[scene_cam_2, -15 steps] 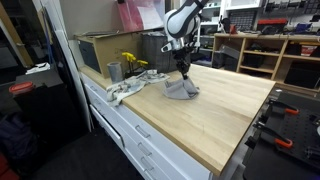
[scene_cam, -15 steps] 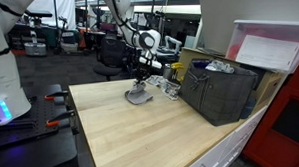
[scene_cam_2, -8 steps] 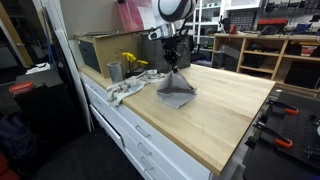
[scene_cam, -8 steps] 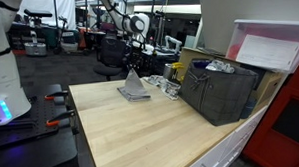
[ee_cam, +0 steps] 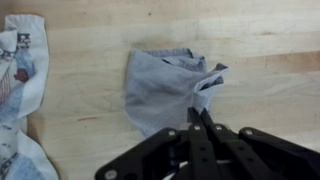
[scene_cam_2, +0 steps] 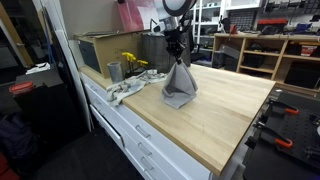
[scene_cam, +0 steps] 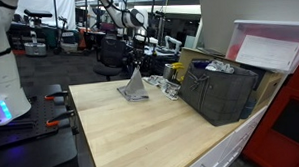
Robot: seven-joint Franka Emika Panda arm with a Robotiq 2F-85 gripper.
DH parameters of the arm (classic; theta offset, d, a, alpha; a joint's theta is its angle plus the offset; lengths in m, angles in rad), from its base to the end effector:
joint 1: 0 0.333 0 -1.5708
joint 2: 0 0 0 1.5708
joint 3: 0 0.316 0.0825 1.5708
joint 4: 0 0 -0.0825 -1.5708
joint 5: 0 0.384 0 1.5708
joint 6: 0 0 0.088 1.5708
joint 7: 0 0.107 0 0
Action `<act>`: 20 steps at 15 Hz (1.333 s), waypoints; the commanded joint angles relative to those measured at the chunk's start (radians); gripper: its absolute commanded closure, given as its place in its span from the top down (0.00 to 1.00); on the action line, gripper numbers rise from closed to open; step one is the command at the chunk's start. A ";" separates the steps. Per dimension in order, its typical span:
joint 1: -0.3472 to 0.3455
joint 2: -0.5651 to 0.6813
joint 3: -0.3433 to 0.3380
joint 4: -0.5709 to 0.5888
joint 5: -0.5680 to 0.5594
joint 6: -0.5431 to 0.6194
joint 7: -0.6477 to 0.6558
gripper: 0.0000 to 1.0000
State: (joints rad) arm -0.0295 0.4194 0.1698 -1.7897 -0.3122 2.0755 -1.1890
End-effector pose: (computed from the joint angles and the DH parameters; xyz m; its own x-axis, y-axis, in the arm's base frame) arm 0.6329 0.0657 0.3121 0.0743 0.9728 -0.2192 0.9943 -0.0891 -0.0587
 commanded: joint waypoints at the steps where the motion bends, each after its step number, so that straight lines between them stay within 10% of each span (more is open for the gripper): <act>1: 0.013 0.002 -0.064 0.019 -0.117 0.019 -0.101 0.01; 11: 0.124 0.008 -0.037 0.085 -0.344 0.067 -0.089 0.01; 12: 0.138 0.005 -0.030 0.082 -0.357 0.070 -0.094 0.27; 20: 0.108 -0.040 -0.026 0.022 -0.375 0.226 -0.080 0.81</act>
State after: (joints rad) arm 0.1250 0.4286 0.1583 -1.7227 -0.7265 2.2382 -1.2107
